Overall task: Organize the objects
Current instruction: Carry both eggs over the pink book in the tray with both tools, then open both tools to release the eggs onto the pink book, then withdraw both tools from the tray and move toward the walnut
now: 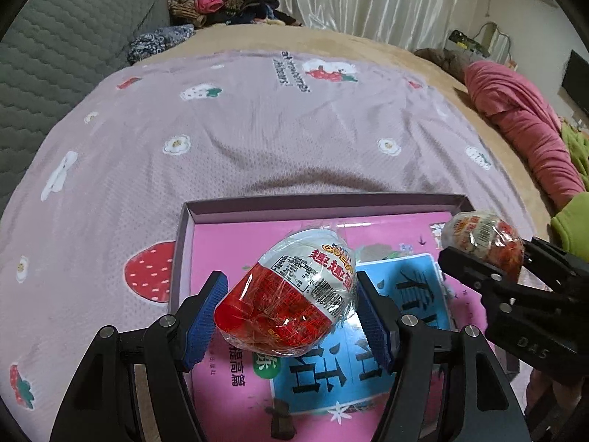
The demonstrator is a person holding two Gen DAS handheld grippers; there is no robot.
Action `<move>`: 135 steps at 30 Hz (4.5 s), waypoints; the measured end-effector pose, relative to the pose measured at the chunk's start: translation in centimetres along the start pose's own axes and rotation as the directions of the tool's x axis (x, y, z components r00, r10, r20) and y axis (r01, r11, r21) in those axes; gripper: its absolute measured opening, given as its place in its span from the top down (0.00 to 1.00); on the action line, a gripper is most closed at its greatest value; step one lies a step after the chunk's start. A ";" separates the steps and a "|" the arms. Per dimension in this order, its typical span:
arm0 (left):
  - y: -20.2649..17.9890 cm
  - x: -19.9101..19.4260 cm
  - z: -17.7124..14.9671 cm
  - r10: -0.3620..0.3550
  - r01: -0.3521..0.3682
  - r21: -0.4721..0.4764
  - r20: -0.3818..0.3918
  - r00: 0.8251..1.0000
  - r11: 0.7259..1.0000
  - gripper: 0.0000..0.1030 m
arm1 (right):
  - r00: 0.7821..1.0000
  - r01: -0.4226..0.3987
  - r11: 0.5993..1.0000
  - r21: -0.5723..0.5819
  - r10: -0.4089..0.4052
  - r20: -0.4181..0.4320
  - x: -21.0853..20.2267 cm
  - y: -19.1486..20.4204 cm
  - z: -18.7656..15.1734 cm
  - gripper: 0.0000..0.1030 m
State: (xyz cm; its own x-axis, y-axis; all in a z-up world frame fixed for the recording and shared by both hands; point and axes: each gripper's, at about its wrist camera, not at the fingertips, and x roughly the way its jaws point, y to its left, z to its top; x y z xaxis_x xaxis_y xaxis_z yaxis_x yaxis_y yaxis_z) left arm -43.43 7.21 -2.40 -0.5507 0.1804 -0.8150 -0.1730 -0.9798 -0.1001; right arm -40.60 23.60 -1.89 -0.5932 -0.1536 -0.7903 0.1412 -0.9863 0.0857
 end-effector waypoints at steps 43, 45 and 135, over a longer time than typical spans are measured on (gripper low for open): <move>2.2 -1.6 -0.8 0.072 -0.074 -0.033 -0.058 0.996 0.997 0.17 | 0.999 0.027 0.998 0.057 -0.026 -0.023 -2.8 -1.0 0.1 0.17; 2.2 -3.2 -1.0 0.064 -0.066 -0.033 -0.042 0.997 0.997 0.07 | 1.000 0.022 0.998 0.060 -0.021 -0.009 -4.4 -0.7 -0.2 0.15; 1.3 -20.8 -28.1 0.027 -0.028 0.052 0.013 1.000 0.998 0.07 | 0.995 0.082 0.995 -0.065 -0.078 0.061 -23.4 9.4 -26.9 0.05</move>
State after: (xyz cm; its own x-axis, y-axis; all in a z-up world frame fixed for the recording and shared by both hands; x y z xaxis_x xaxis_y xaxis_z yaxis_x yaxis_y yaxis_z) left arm -9.27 -0.19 -1.66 -0.5661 0.1546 -0.8097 -0.1999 -0.9787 -0.0471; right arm -4.09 19.57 1.11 -0.6496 -0.0800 -0.7561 0.1436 -0.9895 -0.0187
